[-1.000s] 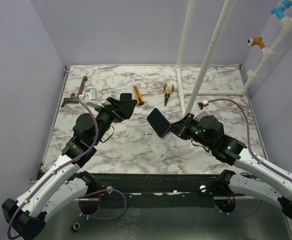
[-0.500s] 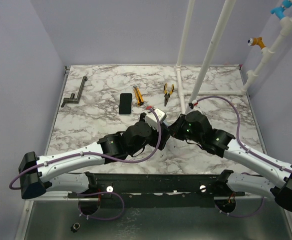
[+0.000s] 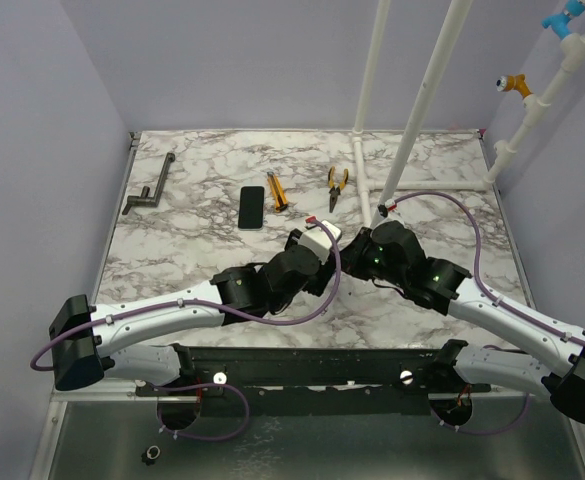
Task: Take the phone out of the phone case
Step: Remove the phone case from the phone.
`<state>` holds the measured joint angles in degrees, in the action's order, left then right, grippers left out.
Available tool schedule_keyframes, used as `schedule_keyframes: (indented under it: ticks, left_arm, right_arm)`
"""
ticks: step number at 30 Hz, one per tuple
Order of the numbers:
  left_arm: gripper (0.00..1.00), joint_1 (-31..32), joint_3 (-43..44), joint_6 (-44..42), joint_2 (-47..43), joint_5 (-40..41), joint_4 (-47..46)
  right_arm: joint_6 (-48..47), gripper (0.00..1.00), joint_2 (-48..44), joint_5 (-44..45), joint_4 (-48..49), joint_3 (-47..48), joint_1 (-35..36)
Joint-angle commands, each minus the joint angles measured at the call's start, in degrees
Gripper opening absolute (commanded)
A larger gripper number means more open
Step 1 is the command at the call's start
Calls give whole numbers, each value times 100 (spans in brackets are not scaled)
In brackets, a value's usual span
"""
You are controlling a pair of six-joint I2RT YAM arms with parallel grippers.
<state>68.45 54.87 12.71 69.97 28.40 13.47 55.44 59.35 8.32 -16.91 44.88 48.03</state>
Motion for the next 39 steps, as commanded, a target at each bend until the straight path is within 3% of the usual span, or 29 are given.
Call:
schedule_keyframes:
  ticks: [1,5,15,20,25,39]
  left_arm:
    - [61,22,206,-110,161,267,131]
    - [60,20,251,-165,385,394,151]
    - [35,27,362,-328,684,1052,251]
    - [26,26,425,-404,721,949,222]
    - [0,37,476,-427,805,933,208]
    - [0,37,340,-802,-424,1451,59]
  right_arm:
    - [-44,0,-91,-1,170,269,27]
    - [-52,0,-81,-55,164,321,22]
    - [-21,0,-221,-71,14,360,22]
    - [1,0,-298,-170,144,254,22]
    - [13,0,-333,-260,159,226,27]
    - [-435,0,-1686,-147,-895,-81,22]
